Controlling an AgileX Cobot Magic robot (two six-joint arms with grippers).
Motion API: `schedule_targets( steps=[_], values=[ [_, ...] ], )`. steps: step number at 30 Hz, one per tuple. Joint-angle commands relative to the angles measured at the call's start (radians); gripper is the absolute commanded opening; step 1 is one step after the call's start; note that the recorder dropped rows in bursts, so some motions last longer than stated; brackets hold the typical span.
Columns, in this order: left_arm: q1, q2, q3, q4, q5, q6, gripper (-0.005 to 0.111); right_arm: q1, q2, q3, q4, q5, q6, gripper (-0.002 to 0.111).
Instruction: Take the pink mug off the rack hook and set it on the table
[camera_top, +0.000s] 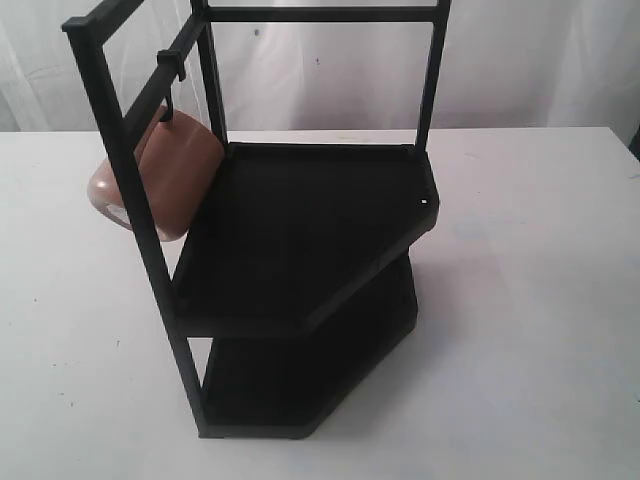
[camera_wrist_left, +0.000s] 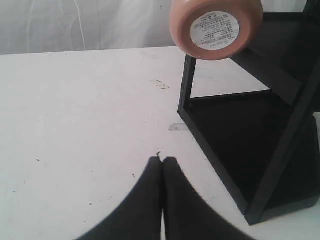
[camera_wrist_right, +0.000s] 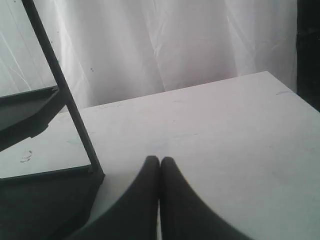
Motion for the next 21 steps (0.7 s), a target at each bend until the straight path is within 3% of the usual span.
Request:
schedule_targets(
  steps=[1,8,12,14,17,19,21],
  values=[
    [0.002,-0.006,0.003,-0.005,0.004,0.002,0.000,-0.001,-0.005,0.006,0.000,-0.004,0.004,0.000],
    [0.002,-0.006,0.003,-0.026,-0.055,-0.049,0.000,-0.001,-0.005,0.006,0.000,-0.004,0.004,0.000],
    [0.002,-0.006,0.003,-0.154,-0.082,-0.299,0.000,-0.001,-0.005,0.006,0.000,-0.004,0.004,0.000],
    [0.002,-0.006,0.003,-0.210,-0.179,-0.500,0.000,-0.001,-0.005,0.006,-0.002,-0.004,0.004,0.000],
    [0.002,-0.006,0.003,-0.206,-0.301,-0.504,0.000,-0.001,-0.005,0.006,-0.002,-0.004,0.004,0.000],
    [0.002,-0.006,0.003,-0.206,-0.452,-0.618,0.000,-0.001,-0.005,0.006,-0.002,-0.004,0.004,0.000],
    [0.002,-0.006,-0.014,-0.102,-0.681,-0.773,0.000,-0.001,-0.005,0.006,-0.002,-0.004,0.004,0.000]
  ],
)
